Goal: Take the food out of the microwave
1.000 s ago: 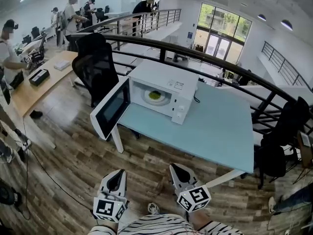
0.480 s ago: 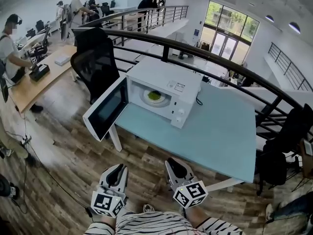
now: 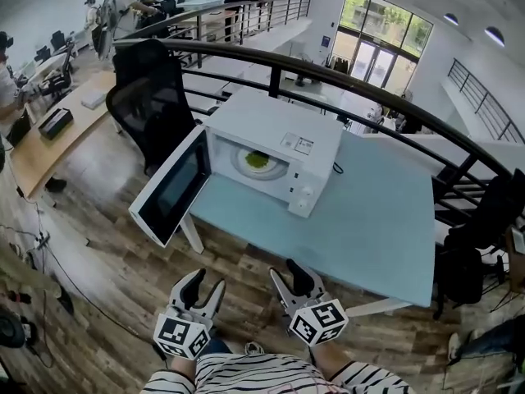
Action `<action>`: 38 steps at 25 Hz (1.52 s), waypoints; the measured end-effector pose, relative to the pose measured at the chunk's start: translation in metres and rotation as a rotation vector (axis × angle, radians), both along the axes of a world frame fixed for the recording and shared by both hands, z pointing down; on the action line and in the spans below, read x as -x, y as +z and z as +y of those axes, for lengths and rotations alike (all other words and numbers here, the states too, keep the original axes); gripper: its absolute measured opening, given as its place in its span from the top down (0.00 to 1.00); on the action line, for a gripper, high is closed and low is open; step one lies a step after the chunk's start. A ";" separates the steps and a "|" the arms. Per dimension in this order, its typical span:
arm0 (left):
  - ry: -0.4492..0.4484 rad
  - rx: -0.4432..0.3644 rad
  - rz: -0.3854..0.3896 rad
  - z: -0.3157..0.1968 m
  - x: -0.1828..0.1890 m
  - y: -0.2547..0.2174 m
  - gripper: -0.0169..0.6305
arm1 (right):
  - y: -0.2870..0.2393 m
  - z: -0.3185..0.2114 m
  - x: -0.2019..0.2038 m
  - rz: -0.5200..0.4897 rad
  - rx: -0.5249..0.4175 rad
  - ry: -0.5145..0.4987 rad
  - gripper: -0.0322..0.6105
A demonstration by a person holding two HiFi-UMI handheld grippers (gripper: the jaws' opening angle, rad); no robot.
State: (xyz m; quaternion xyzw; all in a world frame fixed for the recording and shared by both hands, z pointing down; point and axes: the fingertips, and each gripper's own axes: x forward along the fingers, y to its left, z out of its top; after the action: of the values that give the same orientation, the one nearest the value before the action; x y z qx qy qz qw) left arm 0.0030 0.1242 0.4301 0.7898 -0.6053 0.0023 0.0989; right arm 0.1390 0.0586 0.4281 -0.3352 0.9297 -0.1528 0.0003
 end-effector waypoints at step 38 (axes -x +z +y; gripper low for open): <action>0.434 0.083 0.100 -0.175 0.101 0.039 0.70 | 0.031 -0.112 0.111 -0.029 0.091 0.574 0.66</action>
State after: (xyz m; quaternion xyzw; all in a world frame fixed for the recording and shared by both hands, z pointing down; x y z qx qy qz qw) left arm -0.0975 -0.0512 0.4694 0.8959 -0.4150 0.0094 0.1582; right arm 0.0278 -0.0530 0.4590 -0.5822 0.7888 -0.1927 0.0420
